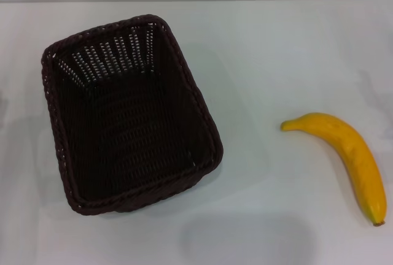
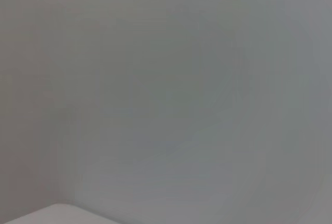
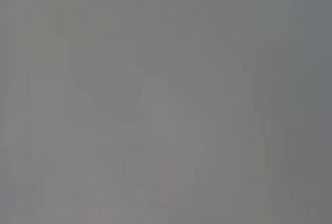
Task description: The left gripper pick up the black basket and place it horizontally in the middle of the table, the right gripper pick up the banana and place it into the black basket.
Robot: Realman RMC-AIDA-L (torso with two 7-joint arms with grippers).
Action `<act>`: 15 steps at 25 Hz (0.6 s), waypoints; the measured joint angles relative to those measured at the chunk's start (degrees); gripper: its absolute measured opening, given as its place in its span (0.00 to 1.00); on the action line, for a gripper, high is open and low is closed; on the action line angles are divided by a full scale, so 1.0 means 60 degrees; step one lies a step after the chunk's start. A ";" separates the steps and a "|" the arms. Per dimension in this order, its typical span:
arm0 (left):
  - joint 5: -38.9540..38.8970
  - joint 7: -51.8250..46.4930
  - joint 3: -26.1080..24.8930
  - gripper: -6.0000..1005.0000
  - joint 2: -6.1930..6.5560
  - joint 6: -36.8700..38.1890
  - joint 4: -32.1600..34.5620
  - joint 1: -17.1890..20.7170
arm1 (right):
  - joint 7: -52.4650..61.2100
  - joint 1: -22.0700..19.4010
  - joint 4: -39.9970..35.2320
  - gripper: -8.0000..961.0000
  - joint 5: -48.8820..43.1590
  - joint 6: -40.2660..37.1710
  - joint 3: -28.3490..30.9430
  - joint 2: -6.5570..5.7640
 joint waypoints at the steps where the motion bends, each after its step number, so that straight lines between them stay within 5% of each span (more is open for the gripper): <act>1: -0.0001 -0.0001 0.0001 0.86 0.0000 0.0000 0.0000 0.0006 | 0.0000 0.0000 0.0000 0.87 0.0000 0.0004 0.0000 0.0002; 10: 0.0040 -0.0085 0.0049 0.86 0.0005 0.0001 0.0003 -0.0004 | 0.0005 -0.0002 -0.0003 0.87 -0.0001 0.0011 0.0000 0.0013; 15: 0.0051 -0.1611 0.0058 0.86 0.0114 0.0393 0.0469 -0.0049 | 0.0006 -0.0002 -0.0006 0.87 0.0001 0.0011 0.0011 -0.0002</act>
